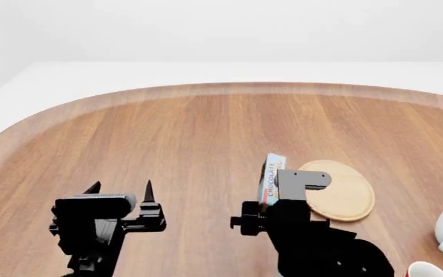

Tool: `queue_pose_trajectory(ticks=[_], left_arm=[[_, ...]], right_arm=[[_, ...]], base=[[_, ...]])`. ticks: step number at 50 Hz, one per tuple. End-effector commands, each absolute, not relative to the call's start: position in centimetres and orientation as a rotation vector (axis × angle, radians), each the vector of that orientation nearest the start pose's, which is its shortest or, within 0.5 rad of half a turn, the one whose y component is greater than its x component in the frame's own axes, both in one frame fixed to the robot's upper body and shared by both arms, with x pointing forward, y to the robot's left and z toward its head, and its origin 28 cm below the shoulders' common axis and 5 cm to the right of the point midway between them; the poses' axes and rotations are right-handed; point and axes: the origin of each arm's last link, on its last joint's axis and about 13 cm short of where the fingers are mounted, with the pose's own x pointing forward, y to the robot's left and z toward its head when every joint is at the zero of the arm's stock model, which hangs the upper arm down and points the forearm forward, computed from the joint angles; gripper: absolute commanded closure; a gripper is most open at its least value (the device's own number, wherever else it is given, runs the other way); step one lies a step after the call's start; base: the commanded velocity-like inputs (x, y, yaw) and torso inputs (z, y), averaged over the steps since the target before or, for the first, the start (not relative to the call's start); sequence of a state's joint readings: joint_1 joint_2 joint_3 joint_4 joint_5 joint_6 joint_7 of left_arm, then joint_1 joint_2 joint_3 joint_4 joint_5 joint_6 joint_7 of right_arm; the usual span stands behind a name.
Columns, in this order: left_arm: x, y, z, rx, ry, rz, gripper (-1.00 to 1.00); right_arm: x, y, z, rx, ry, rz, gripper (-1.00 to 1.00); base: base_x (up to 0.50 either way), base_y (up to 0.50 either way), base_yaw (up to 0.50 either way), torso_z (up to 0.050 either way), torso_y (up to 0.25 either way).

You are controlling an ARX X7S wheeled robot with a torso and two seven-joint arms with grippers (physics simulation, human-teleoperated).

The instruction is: Put the chocolate pudding to the left of the plate.

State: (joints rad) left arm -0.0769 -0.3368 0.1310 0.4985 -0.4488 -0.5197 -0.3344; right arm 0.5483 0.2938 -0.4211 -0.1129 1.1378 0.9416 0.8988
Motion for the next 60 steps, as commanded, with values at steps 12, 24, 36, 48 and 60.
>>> queue_pose_trajectory(ticks=[12, 24, 36, 48, 60], left_arm=[[29.7, 22.6, 16.6, -0.001, 0.217, -0.082, -1.00], [34.3, 23.3, 18.9, -0.008, 0.299, -0.069, -1.00], [36.8, 23.1, 19.6, 0.004, 0.339, -0.071, -1.00], [38.5, 23.1, 19.1, -0.005, 0.395, -0.068, -1.00], [38.9, 23.5, 18.4, -0.004, 0.446, -0.049, -1.00]], right_arm=[[33.1, -5.9, 17.2, -0.095, 0.657, 0.021, 1.00], [38.1, -5.0, 18.1, -0.177, 0.744, -0.020, 1.00], [39.5, -5.5, 17.9, -0.270, 0.806, 0.043, 1.00], [39.3, -6.2, 17.8, -0.242, 0.871, 0.027, 1.00], [39.3, -6.2, 17.7, -0.212, 0.885, 0.042, 1.00]], base=[[0.00, 0.00, 0.00, 0.000, 0.000], [0.00, 0.00, 0.00, 0.000, 0.000], [0.00, 0.00, 0.00, 0.000, 0.000], [0.00, 0.00, 0.00, 0.000, 0.000], [0.00, 0.00, 0.00, 0.000, 0.000]])
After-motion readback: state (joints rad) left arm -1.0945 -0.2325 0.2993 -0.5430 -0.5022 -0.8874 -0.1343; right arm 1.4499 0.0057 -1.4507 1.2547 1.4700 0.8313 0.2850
